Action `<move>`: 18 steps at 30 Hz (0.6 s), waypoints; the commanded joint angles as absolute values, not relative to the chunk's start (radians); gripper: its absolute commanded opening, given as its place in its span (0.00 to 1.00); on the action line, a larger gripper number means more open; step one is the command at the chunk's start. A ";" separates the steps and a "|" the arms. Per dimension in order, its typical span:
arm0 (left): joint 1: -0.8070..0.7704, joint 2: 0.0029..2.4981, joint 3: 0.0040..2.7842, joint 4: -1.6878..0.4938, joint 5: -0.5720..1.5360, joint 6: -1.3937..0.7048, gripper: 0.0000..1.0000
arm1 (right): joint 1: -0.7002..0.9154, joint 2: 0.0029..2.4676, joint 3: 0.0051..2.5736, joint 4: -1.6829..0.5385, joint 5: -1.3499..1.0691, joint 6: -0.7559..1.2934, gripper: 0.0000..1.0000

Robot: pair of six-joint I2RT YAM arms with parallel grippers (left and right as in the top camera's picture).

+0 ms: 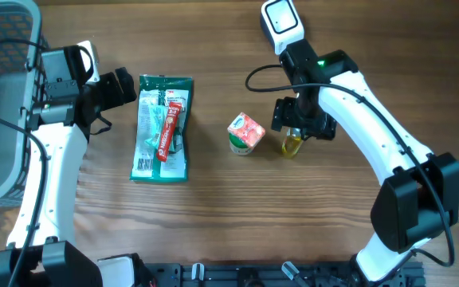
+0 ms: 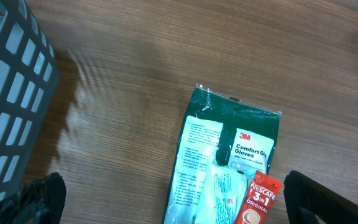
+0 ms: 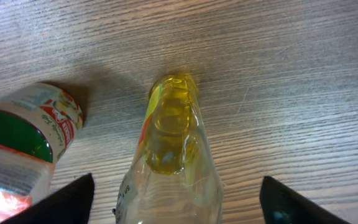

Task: Scan the item barcode
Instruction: 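Reach the right gripper to the yellow bottle and grasp its neck, then lift the yellow bottle upward with the right gripper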

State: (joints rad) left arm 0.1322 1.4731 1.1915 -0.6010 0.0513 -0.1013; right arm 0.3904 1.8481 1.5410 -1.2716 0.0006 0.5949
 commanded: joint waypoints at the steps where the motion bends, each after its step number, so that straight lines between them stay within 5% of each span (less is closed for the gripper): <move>1: 0.136 1.459 1.206 -0.598 0.059 -0.082 1.00 | 0.395 1.864 1.530 -1.272 -0.010 0.601 0.81; 18: 0.136 1.459 1.206 -0.598 0.060 -0.082 1.00 | 0.396 1.865 1.527 -1.283 -0.027 0.601 0.75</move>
State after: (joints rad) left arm 0.1322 1.4731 1.1915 -0.6010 0.0513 -0.1013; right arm 0.3904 1.8477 1.5394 -1.2781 -0.0189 0.5945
